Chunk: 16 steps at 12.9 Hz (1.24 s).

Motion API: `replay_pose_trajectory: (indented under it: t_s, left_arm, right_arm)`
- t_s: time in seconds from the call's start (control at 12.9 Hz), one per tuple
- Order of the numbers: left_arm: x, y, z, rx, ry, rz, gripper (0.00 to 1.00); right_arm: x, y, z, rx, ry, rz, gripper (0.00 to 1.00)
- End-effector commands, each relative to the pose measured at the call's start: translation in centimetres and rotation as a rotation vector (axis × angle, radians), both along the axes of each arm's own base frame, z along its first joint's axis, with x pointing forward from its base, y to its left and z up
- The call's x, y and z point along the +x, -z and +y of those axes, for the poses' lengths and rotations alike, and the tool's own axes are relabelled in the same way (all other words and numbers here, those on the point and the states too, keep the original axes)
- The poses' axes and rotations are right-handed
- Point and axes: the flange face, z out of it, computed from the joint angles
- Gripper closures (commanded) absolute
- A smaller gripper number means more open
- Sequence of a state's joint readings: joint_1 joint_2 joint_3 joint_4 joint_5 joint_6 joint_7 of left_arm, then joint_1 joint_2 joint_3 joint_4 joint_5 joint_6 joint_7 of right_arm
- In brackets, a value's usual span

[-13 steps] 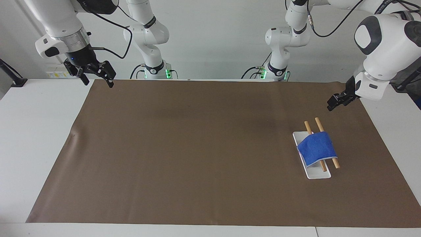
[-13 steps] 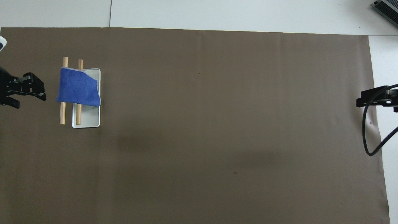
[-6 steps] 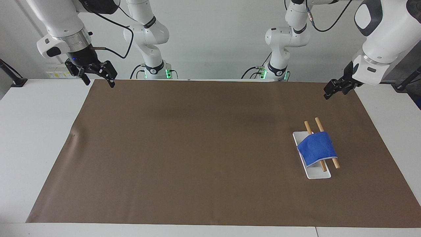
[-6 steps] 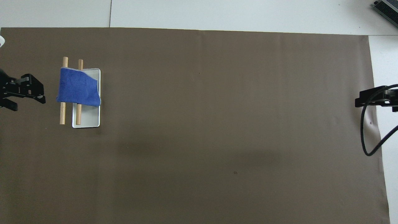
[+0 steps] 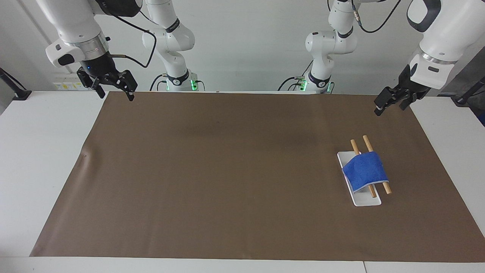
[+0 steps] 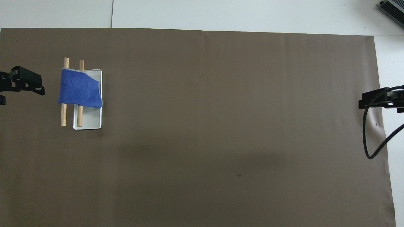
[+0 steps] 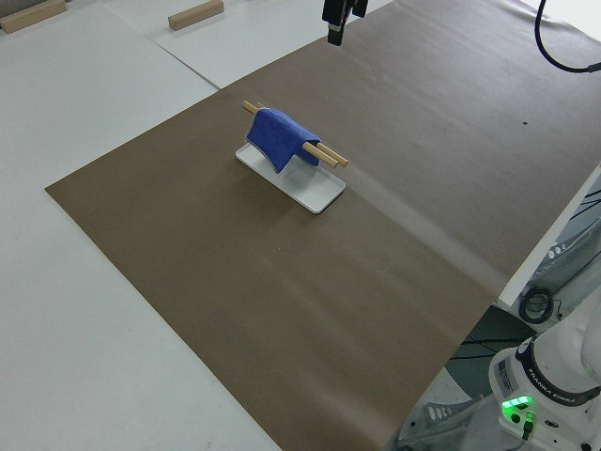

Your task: Right arm passes towel to left arm to hang

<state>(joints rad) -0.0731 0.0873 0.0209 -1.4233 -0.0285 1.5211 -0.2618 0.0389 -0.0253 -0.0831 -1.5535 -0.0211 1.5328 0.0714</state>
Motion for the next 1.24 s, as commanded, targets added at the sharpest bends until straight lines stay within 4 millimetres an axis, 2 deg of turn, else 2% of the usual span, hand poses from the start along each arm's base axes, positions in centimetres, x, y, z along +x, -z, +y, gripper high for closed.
replay_pose_trajectory:
  t_s: [0.0, 0.46, 0.62, 1.16]
  left_arm:
    - [-0.7, -0.1, 0.6, -0.015, 0.004, -0.019, 0.0]
    - [-0.67, -0.44, 0.26, 0.016, 0.022, -0.028, 0.0]
    - [-0.82, -0.5, 0.4, 0.046, 0.13, -0.022, 0.0]
    - [-0.91, -0.57, 0.22, 0.067, 0.166, -0.02, 0.0]
  right_arm:
    - [-0.63, 0.0, -0.03, -0.013, -0.016, -0.005, 0.0]
    - [-0.69, -0.11, 0.16, 0.004, 0.045, -0.001, 0.0]
    - [-0.68, -0.18, 0.2, 0.008, 0.05, -0.003, 0.0]
    - [-0.74, -0.25, 0.35, 0.044, 0.047, -0.003, 0.0]
